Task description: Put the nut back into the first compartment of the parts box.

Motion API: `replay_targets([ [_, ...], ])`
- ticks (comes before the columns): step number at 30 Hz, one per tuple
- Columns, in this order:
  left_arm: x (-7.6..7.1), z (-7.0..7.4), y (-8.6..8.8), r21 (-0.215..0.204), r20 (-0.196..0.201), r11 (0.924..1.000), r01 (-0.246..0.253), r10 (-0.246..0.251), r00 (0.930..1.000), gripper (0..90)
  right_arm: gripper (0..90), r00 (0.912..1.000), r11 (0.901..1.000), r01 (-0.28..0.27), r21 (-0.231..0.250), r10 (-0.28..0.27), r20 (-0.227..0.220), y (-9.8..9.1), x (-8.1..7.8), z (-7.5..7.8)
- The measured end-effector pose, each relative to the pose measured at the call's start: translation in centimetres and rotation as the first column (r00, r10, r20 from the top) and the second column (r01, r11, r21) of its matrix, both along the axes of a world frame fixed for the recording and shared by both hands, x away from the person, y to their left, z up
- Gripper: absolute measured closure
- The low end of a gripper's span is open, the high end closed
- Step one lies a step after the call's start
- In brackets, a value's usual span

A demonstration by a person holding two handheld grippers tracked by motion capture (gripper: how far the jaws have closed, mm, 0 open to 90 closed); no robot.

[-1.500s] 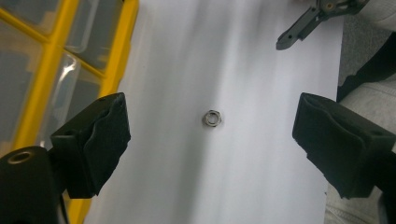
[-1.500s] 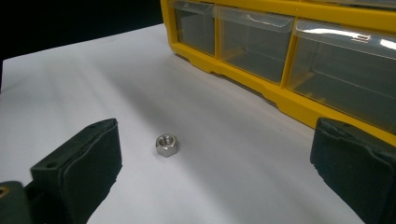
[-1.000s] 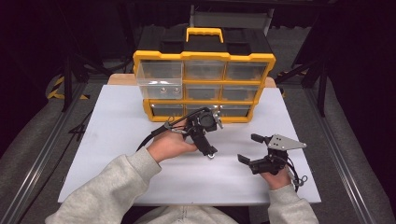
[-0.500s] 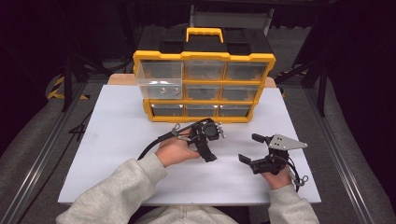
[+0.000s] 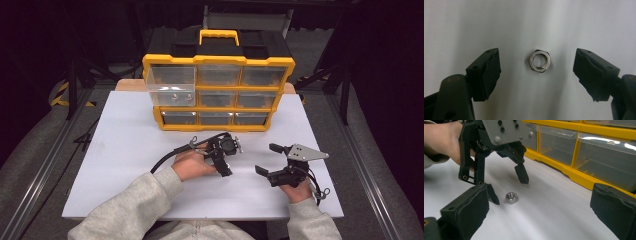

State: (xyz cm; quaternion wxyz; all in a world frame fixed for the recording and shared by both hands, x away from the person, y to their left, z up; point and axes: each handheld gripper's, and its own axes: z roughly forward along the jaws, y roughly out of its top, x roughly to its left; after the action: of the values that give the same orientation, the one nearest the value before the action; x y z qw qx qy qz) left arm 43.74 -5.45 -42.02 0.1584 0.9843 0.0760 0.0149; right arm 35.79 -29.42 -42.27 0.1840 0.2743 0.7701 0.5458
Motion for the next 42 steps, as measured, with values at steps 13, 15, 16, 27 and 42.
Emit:
replay_targets([
  [13,-0.4,-0.3,-0.2,0.02,0.007,0.9984,0.053,-0.053,0.9986,64.4,2.6,0.9999,1.0,-0.009,-0.002,0.009,-0.009,0.1,0.1,-0.1],
  [15,-0.4,-0.3,-0.2,0.019,-0.004,0.9986,0.049,-0.049,0.9988,68.9,2.6,0.9999,0.9999,-0.012,-0.001,0.012,-0.009,0.1,0.0,-0.1],
  [16,-0.3,-0.3,-0.1,0.014,-0.01,0.9988,0.047,-0.047,0.9988,69.2,2.6,0.9999,0.9999,-0.011,0.0,0.011,-0.01,0.1,0.0,-0.1],
  [27,-1.0,1.0,0.0,0.045,-0.023,0.9967,0.068,-0.067,0.9975,69.4,2.6,0.9999,0.9999,-0.011,0.0,0.011,-0.012,0.1,0.1,-0.1],
  [42,-2.9,6.1,1.7,0.054,-0.001,0.9915,0.118,-0.119,0.993,69.5,2.5,0.9999,0.9999,-0.01,0.006,0.01,0.006,0.2,0.0,-0.1],
])
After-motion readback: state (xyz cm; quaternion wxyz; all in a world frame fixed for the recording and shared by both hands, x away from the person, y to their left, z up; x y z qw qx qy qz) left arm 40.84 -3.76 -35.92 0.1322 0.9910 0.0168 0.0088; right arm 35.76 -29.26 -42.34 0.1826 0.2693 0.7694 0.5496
